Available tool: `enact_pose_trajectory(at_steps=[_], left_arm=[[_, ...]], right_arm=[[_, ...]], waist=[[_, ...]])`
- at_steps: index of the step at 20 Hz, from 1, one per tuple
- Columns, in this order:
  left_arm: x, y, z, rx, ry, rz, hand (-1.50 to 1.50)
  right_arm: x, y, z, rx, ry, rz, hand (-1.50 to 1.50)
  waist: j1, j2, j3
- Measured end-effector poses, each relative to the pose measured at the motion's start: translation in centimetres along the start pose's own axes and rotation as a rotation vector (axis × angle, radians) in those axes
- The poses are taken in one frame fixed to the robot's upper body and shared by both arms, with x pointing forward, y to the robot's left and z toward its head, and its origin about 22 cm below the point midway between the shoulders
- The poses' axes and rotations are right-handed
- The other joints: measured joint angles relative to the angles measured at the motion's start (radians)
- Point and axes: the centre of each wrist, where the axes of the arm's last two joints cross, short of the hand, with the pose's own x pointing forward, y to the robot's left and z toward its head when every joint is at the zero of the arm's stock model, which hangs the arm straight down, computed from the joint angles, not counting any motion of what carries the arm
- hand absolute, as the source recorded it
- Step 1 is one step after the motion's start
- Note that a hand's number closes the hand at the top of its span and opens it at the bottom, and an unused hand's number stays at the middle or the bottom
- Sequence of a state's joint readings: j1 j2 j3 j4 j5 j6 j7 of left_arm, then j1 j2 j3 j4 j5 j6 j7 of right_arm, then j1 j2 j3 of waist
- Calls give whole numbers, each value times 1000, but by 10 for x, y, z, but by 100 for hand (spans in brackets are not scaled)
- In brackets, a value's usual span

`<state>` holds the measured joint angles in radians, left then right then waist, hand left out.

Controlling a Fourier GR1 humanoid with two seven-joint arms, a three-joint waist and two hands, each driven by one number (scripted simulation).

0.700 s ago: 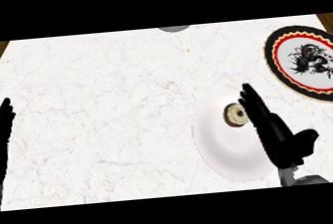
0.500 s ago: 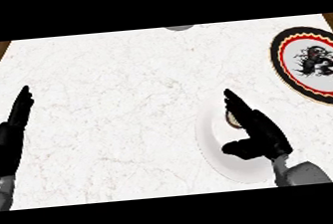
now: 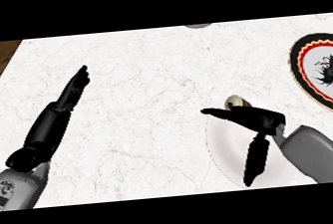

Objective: Pick the cupcake from the plate and place it in the plate

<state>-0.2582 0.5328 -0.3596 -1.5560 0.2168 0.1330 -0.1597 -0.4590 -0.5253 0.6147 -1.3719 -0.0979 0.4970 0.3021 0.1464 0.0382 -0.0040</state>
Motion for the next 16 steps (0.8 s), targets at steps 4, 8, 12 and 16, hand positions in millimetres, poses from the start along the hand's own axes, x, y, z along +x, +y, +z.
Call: enact_pose_trajectory(at_steps=[4, 8, 12, 16], left_arm=[[9, -7, -9, -47, -18, 31, 0], [11, -1, -13, -49, -9, 44, 0], [11, 2, -12, -38, 9, 44, 0], [5, 3, -7, -29, 22, 43, 0]], right_arm=[[24, -34, -7, 133, 24, 232, -150], [49, -61, -25, 219, 67, 374, -150], [66, -86, -42, 322, 158, 409, -150], [82, -100, -58, 425, 236, 421, -150]], waist=[[-15, -6, 4], [-41, -13, 4], [-65, -20, 4], [-83, -23, 3]])
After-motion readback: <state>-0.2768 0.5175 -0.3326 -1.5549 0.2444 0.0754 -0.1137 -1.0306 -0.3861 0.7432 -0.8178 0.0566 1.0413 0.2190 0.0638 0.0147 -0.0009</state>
